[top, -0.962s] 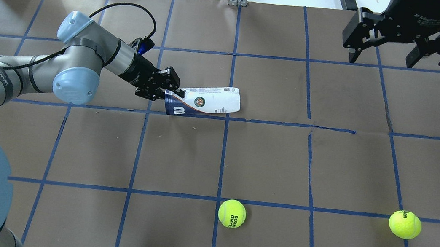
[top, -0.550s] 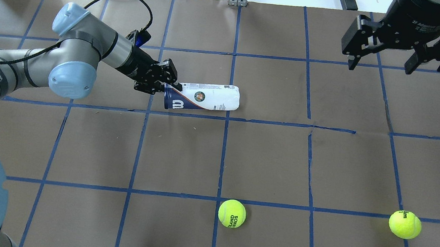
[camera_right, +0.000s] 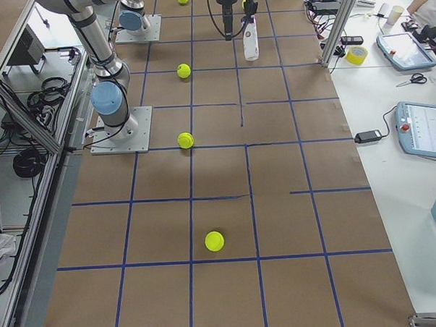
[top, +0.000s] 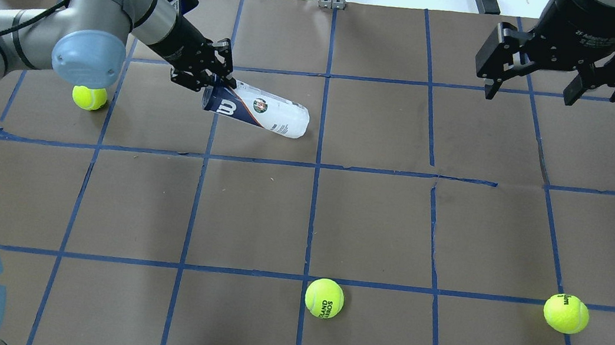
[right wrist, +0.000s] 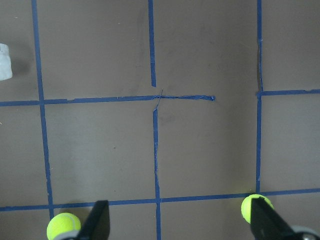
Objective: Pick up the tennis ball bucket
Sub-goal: 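Tilt the can upright with the left gripper, lid end up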
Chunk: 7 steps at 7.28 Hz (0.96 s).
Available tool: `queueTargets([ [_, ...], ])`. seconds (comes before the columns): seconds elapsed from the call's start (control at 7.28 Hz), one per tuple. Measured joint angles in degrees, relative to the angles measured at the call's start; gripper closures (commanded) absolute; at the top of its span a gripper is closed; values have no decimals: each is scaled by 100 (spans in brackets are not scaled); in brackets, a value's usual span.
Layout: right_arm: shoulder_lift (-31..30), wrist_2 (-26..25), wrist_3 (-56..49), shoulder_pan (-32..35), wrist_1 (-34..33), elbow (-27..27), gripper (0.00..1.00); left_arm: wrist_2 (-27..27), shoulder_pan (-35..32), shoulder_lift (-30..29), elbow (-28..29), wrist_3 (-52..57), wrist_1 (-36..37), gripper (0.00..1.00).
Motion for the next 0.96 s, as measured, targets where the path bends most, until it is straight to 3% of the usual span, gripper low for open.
queueTargets([
  [0.55,6,-5,0,-2,-15,-2,0,1618,-531,91,902,-442,-444,100],
  [0.96,-5,8,8,9,-27,-7,0,2257,-986,-63,1136,-377,-421,100],
])
